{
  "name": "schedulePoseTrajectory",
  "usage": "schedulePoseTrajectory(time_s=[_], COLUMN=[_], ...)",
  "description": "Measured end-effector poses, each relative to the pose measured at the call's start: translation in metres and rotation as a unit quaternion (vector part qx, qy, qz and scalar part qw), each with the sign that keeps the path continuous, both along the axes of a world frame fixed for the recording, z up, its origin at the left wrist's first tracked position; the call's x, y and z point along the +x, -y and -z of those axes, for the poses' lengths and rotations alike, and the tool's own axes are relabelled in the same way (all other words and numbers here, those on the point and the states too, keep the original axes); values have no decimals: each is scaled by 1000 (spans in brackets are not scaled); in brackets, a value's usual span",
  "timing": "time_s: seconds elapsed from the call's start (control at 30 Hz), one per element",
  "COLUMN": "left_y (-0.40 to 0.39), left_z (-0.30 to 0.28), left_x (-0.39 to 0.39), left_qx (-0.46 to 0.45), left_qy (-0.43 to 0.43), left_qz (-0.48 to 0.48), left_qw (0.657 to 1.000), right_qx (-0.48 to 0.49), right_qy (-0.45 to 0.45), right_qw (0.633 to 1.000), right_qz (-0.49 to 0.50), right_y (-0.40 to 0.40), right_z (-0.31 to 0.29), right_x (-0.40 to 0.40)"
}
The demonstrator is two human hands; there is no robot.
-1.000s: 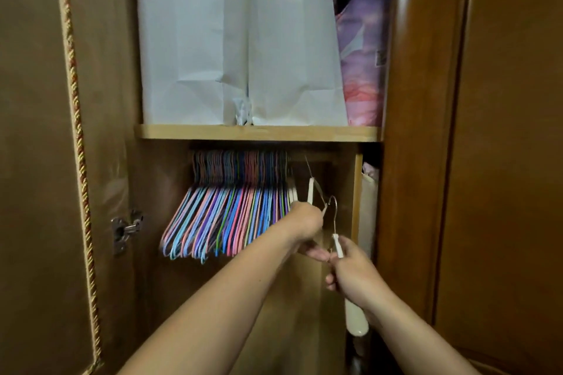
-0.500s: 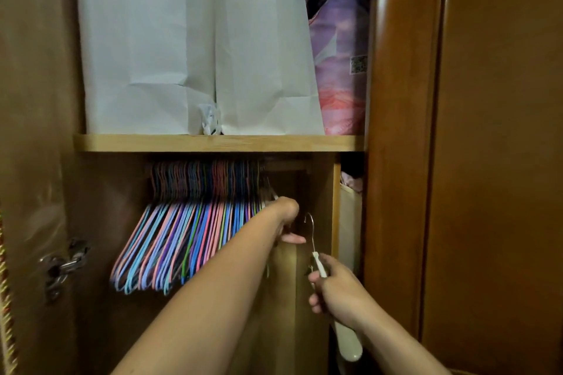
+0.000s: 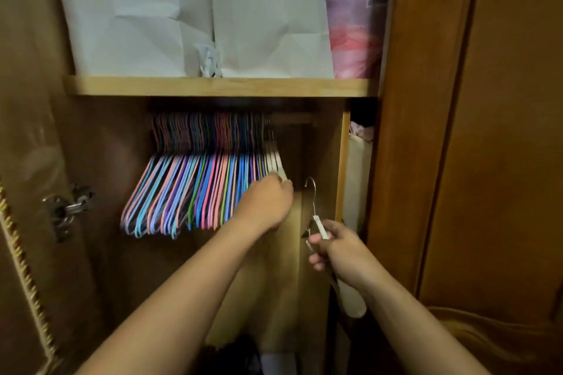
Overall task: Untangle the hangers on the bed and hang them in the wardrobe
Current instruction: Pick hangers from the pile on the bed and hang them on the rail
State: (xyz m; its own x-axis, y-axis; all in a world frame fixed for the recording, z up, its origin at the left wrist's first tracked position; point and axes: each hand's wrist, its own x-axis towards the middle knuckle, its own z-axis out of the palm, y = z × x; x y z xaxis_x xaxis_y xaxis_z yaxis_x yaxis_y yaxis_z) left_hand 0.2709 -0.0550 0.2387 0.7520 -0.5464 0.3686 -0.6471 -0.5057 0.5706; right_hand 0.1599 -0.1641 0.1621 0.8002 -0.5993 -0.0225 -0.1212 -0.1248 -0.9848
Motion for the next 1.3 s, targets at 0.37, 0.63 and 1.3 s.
schedulePoseTrajectory(time_s=[0.37,0.63,1.3], left_y=[-52,-36,-129], left_z=[177,155,219], left_x=[0,28,43], left_qx=[-136,-190,-90], left_qy=[-362,-282,-373], left_qz=[46,77,62], left_qw=[921,937,921], right_qx=[-62,-195,-160], right_qy=[-159,-116,-126], right_qw=[972,938,969], right_qz=[-161,-263,-139], right_y=[-32,-39,4], right_z=[79,53,5], right_x=[-33,-44,-130])
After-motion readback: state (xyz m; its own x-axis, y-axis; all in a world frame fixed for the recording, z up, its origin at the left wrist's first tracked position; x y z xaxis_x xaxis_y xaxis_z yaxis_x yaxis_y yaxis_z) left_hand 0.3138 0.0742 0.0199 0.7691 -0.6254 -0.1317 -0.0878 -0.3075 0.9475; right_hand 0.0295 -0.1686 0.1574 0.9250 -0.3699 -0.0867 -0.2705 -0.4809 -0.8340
